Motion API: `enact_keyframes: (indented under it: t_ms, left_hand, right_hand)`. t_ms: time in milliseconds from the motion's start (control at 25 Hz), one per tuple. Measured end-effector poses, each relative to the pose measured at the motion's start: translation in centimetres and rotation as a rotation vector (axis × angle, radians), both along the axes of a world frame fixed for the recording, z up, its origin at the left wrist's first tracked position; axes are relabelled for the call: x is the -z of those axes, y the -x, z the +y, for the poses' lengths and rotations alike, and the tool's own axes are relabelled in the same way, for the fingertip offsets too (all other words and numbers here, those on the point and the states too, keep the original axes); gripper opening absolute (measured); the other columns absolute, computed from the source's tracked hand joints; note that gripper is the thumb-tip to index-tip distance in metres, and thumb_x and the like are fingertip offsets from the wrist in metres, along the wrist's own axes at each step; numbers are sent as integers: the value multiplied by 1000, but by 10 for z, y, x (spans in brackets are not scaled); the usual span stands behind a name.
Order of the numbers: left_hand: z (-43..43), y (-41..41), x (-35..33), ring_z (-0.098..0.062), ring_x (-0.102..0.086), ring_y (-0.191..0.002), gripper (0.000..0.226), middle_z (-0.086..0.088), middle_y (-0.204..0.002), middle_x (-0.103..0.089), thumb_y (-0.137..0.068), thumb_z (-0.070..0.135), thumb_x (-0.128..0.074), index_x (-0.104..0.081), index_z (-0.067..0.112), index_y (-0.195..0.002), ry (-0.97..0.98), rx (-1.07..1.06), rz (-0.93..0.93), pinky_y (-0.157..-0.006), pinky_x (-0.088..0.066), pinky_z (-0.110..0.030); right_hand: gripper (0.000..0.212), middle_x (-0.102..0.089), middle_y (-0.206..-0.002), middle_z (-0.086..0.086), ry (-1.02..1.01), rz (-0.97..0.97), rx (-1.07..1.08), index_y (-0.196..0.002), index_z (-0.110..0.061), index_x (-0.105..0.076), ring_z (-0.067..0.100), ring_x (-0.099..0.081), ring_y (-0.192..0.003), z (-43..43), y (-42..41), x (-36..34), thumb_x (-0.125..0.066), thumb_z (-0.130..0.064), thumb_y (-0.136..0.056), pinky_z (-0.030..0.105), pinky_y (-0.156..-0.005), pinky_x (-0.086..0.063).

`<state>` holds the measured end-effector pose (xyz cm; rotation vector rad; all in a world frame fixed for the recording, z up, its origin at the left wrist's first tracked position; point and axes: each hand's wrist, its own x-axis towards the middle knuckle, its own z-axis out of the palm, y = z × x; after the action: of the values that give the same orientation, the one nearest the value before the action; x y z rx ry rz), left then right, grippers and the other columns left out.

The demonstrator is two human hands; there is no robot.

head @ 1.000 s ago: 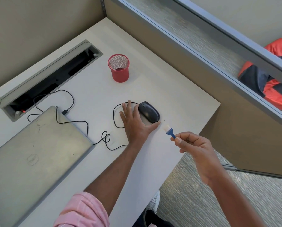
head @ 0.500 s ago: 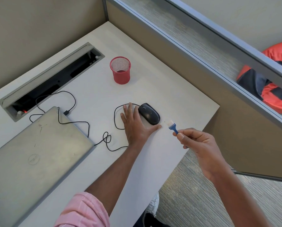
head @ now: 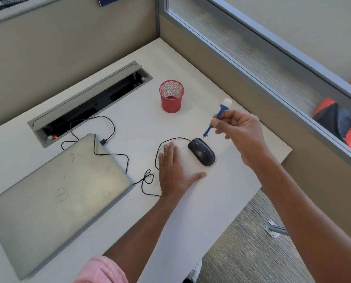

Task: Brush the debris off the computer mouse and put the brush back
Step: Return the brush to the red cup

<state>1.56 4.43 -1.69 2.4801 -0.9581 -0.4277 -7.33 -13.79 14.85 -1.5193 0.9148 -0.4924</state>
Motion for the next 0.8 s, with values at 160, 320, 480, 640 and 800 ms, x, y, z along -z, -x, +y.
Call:
enact_keyframes:
  t_ms: [160, 320, 480, 640, 800]
  left_hand:
    - [4, -3, 5, -32, -17, -178, 152, -17, -189, -23, -75, 101, -73, -34, -5, -177, 12, 32, -116, -144, -14, -52]
    - [11, -4, 13, -35, -28, -175, 149, -20, -187, -29, -78, 105, -60, -39, -7, -175, 66, 56, -244, -141, -26, -54]
    - [11, -4, 19, -35, -28, -175, 146, -21, -187, -28, -81, 104, -58, -39, -6, -175, 83, 59, -280, -141, -28, -54]
    - [10, -4, 22, -34, -25, -176, 147, -20, -188, -25, -82, 104, -60, -36, -6, -176, 59, 58, -280, -142, -25, -53]
    - [9, -5, 24, -34, -24, -177, 145, -20, -188, -24, -83, 102, -62, -37, -6, -176, 56, 53, -275, -142, -24, -55]
  right_hand:
    - [5, -83, -88, 10, 164, -23, -15, -96, -8, -81, 5, -69, -66, -29, -77, -1, -86, -7, -95, 17, -63, -54]
    - [8, -83, -97, 13, 265, 50, -11, -92, -13, -85, 15, -67, -82, -52, -145, 14, -93, -11, -89, 45, -87, -65]
    - [12, -81, -109, -3, 308, 155, 1, -94, -26, -87, 11, -69, -99, -67, -190, 34, -95, -25, -84, 39, -93, -58]
    - [20, -71, -107, -14, 395, 397, -17, -98, -34, -89, 15, -63, -117, -78, -217, 56, -96, -41, -81, 46, -114, -48]
    - [17, -67, -89, -20, 417, 575, -125, -75, -35, -79, 15, -48, -106, -80, -231, 72, -95, -37, -79, 42, -110, -34]
